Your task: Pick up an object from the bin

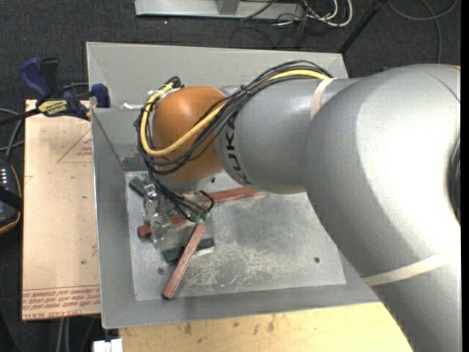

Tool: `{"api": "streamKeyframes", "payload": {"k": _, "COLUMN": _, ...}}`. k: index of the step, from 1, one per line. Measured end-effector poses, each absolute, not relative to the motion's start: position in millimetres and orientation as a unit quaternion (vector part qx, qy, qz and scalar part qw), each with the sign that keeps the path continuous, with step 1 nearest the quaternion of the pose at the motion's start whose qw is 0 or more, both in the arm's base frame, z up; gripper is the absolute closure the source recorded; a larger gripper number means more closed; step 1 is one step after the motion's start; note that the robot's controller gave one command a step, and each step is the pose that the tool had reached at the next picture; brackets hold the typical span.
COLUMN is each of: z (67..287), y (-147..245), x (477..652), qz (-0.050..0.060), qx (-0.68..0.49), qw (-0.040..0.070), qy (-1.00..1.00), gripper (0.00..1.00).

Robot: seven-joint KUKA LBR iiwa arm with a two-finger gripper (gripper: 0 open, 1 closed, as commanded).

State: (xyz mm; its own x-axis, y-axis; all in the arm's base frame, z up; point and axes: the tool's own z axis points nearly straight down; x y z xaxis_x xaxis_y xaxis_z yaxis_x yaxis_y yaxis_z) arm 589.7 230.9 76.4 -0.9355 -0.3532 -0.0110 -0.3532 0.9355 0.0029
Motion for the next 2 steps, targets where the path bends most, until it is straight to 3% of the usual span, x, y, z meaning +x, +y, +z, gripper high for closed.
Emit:
{"api": "streamKeyframes", "payload": {"k": 1, "z": 76.4, "y": 230.9, "x": 589.7, "qz": 0.003, "qx": -0.180, "qw": 0.005, "qy": 0.984, "gripper": 1.00}}
{"api": "streamKeyframes", "payload": {"k": 2, "z": 239.9, "y": 218.0, "x": 594.9, "qz": 0.001, "qx": -0.202, "qw": 0.002, "qy": 0.979, "gripper": 1.00}}
